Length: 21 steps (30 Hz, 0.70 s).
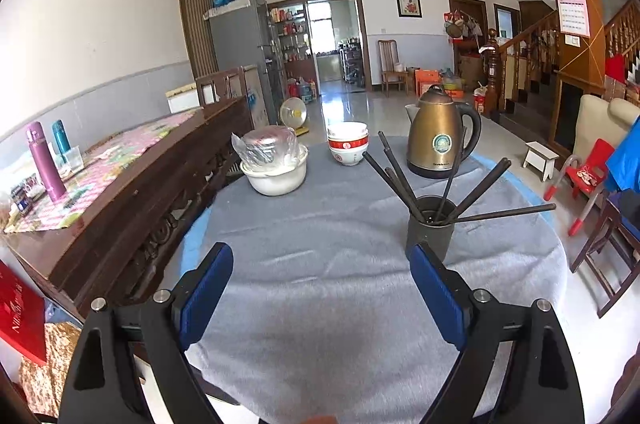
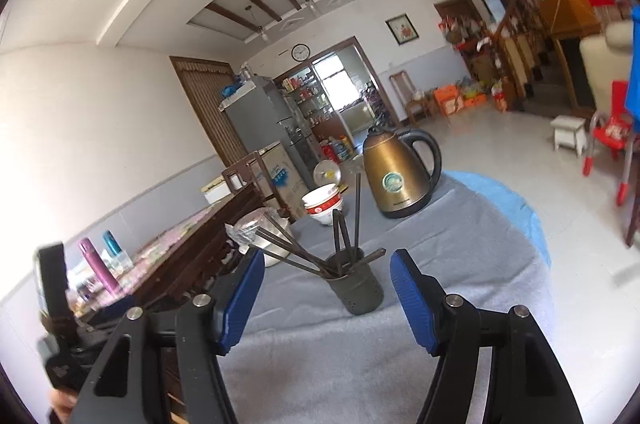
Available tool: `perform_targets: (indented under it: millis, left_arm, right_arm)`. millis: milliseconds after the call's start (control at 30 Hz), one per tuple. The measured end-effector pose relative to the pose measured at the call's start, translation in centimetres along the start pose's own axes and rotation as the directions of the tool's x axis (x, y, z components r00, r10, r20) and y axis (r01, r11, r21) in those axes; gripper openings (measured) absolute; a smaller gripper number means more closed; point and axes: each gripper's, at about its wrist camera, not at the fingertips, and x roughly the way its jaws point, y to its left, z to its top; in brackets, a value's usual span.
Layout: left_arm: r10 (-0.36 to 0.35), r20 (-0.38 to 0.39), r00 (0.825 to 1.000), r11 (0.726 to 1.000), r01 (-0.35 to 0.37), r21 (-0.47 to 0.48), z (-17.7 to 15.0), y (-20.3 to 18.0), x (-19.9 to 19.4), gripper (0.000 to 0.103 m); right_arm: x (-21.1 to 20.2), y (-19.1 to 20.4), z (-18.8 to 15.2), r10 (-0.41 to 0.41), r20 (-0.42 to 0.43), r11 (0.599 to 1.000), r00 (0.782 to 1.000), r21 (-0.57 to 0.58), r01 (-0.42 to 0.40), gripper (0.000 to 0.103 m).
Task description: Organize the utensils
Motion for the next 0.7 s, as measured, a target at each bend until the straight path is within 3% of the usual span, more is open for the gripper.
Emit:
perform_targets:
  millis: [433,700]
  left_arm:
    - [0.103,0.055,0.993,0.994,-0.104,0.022,-1.1,1.5,-3.5,0.092]
    - [0.124,0.042,0.991,0.992,-0.125,0.022,-1.8,2.6,-3.7,0.092]
  right_arm:
    - [-2.0,5.2,-2.7,-0.065,0.013,0.986,0.998,-0.153,0.066,0.07]
    - [-1.7,5.9,-2.9,-0.072,0.0,0.988,0.997,-0.138,0.072,0.07]
